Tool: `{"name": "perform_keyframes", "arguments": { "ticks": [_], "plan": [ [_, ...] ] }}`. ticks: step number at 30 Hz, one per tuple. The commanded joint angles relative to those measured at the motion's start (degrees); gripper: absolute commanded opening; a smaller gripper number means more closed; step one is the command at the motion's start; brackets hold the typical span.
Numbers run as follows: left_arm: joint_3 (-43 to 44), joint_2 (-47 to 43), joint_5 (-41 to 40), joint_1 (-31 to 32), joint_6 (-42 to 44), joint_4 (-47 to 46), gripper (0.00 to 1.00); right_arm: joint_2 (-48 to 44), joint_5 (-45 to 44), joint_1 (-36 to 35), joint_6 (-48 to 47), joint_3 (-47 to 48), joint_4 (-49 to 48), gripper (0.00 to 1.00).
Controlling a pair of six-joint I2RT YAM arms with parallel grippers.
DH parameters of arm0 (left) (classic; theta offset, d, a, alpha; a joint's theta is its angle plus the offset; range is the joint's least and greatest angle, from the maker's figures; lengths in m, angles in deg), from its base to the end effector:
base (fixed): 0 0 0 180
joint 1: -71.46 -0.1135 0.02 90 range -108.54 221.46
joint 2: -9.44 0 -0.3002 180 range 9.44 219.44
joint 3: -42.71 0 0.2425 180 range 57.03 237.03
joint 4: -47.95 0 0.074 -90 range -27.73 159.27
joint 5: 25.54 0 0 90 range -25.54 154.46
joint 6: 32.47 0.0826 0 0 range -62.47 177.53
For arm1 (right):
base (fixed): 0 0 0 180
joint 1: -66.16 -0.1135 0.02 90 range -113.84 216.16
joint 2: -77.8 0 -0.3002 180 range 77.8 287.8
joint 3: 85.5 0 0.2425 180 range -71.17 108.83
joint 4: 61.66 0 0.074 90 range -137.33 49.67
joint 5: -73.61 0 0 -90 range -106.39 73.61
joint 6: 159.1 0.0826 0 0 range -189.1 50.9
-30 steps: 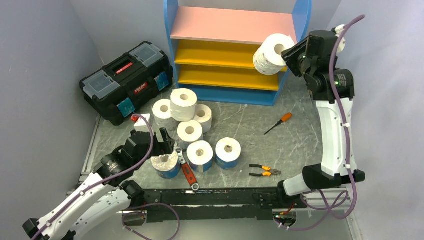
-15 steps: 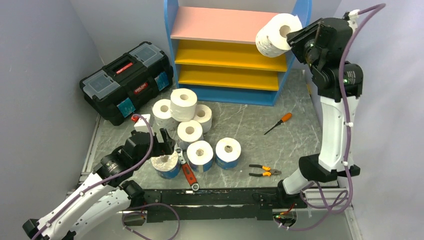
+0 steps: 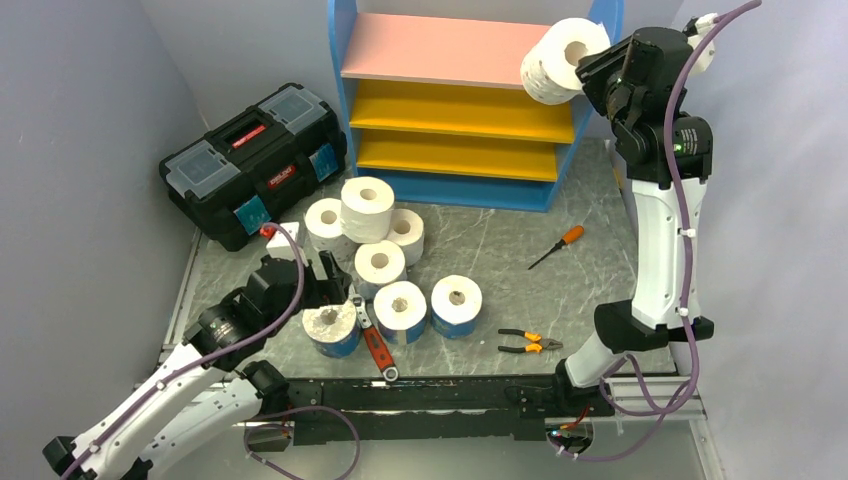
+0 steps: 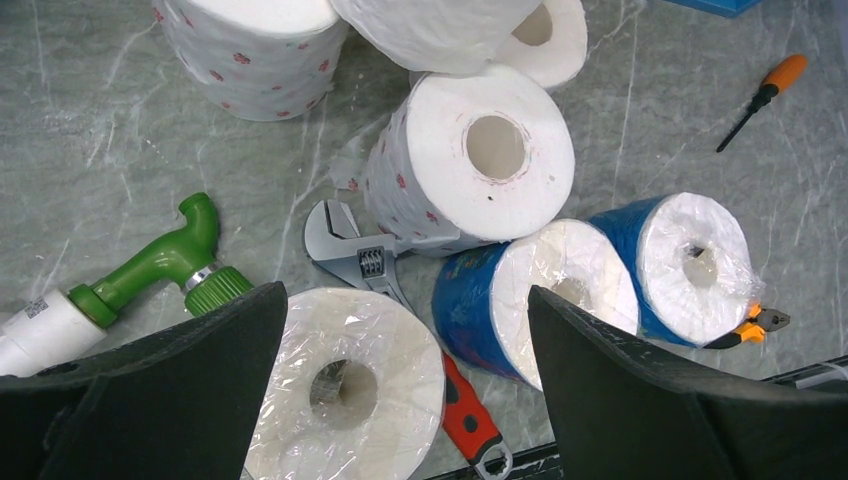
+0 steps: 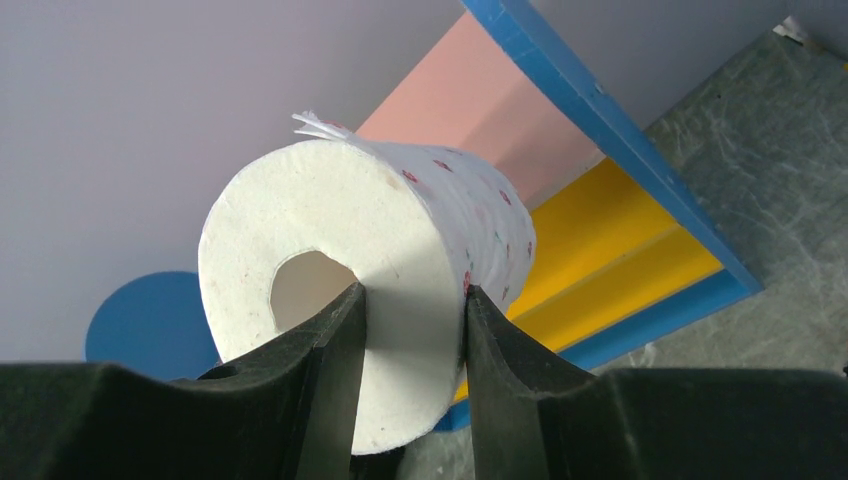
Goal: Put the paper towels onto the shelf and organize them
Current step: Place the paper towel on the shelf.
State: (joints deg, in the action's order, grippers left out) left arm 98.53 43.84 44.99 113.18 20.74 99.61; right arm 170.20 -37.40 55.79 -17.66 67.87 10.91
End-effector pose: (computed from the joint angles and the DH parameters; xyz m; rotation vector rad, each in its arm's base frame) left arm 0.1148 -0.0655 0.2952 -0.1160 2.0984 -0.4825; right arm 0.2987 0.0246 0.5951 0.8677 1.5568 0.4578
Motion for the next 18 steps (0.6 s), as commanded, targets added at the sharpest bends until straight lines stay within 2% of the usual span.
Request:
{"name": "perform_keyframes", "arguments": {
  "ticks": [1, 8, 18],
  "plan": [
    [1.76, 0.63, -1.22, 0.19, 1.00, -2.08, 0.97, 0.46, -3.42, 0.77, -0.57, 1.89, -7.33, 0.27],
    [1.92, 2.38, -1.19, 0.18, 1.36, -2.89, 0.97, 0.24, -4.40, 1.78, -0.29, -2.51, -11.95, 0.27],
    [1.70, 4.07, -1.25, 0.18, 2.07, -4.24, 0.97, 4.07, -4.99, 2.05, -0.53, 0.68, -12.18, 0.27]
  ]
}}
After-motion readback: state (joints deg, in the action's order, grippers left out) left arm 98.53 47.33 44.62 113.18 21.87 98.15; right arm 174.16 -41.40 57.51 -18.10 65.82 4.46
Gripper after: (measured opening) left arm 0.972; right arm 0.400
